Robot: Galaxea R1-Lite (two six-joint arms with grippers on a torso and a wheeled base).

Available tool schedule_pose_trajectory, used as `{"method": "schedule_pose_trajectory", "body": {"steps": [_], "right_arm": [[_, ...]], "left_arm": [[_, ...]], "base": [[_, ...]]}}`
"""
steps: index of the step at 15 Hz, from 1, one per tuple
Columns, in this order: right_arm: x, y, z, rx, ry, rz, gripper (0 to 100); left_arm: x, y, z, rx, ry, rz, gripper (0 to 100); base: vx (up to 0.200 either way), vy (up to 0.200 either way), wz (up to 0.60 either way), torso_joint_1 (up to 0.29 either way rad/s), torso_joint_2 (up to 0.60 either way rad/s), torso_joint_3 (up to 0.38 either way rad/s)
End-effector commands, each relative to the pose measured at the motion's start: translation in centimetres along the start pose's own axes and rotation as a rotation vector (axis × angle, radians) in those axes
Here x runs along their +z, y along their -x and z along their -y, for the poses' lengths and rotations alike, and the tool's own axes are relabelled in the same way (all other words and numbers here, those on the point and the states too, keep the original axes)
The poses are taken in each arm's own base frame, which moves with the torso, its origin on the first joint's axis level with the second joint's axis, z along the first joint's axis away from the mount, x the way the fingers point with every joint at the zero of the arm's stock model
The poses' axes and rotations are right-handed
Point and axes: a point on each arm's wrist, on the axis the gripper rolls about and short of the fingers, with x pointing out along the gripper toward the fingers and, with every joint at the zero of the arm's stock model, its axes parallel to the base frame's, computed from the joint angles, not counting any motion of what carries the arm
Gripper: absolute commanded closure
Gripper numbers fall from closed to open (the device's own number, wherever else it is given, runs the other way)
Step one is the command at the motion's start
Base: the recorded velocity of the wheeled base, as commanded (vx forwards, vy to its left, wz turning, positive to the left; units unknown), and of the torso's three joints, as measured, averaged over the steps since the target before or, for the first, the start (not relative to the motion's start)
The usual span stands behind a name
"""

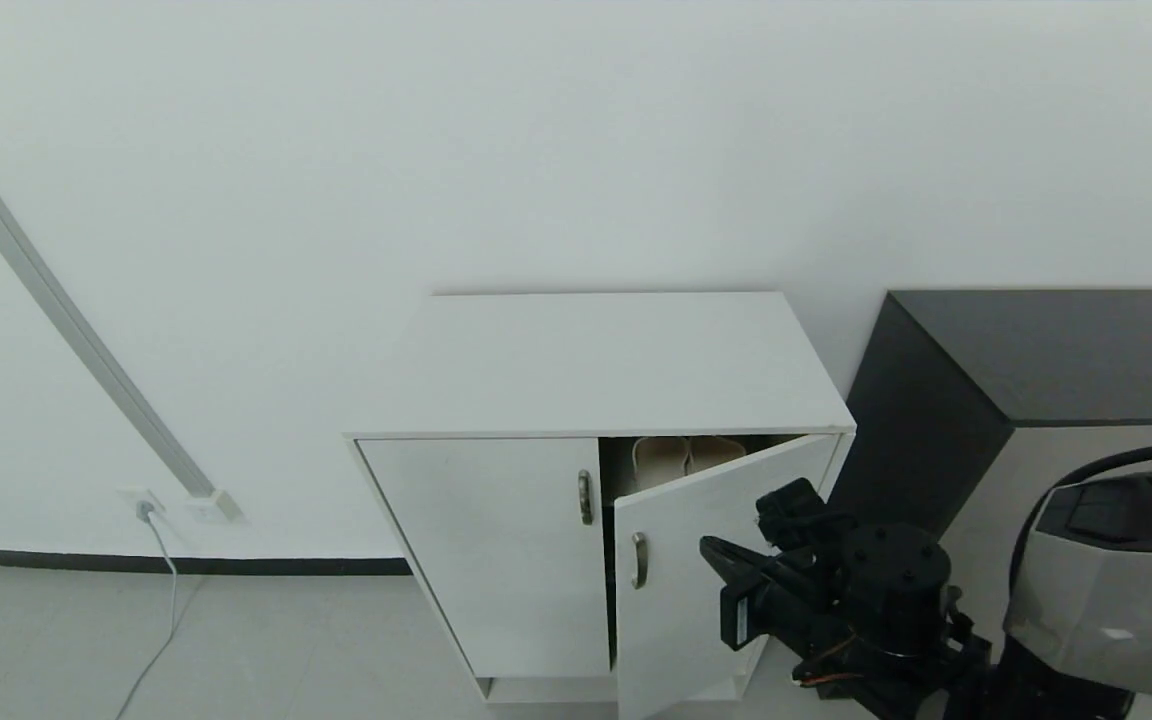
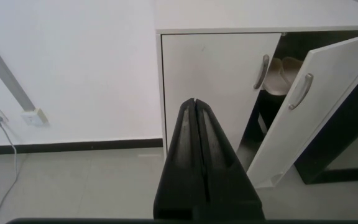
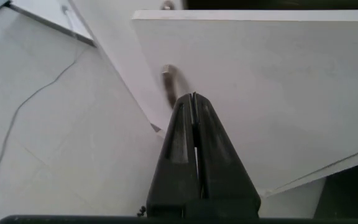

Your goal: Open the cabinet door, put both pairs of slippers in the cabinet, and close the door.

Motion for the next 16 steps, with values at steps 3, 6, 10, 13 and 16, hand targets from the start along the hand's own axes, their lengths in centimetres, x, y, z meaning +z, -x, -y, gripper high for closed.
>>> {"method": "schedule_pose_trajectory", "body": {"steps": [3, 6, 10, 13, 16], "right_arm": [[-1.6, -3.9, 1.2, -0.041, -0.005, -0.003, 100], [-1.4, -5.5, 1.6, -0.053, -0.007, 0.010, 100], [-0.9, -7.1, 1.8, -0.061, -0.009, 0.018, 100], [-1.0, -8.0, 2.2, -0.072, -0.008, 0.021, 100], [-0.8, -8.8, 2.7, -0.086, -0.011, 0.027, 100]], "left_arm": [[0.0, 0.0, 0.0, 0.000, 0.000, 0.000, 100], [0.0, 0.0, 0.0, 0.000, 0.000, 0.000, 100], [0.0, 0.0, 0.0, 0.000, 0.000, 0.000, 100], [0.0, 0.0, 0.0, 0.000, 0.000, 0.000, 100], [0.0, 0.0, 0.0, 0.000, 0.000, 0.000, 100]], "base": [[0.000, 0.000, 0.00, 0.000, 0.00, 0.000], [0.000, 0.000, 0.00, 0.000, 0.00, 0.000], [0.000, 0.000, 0.00, 0.000, 0.00, 0.000], [0.000, 0.000, 0.00, 0.000, 0.00, 0.000], [0.000, 0.000, 0.00, 0.000, 0.00, 0.000]]}}
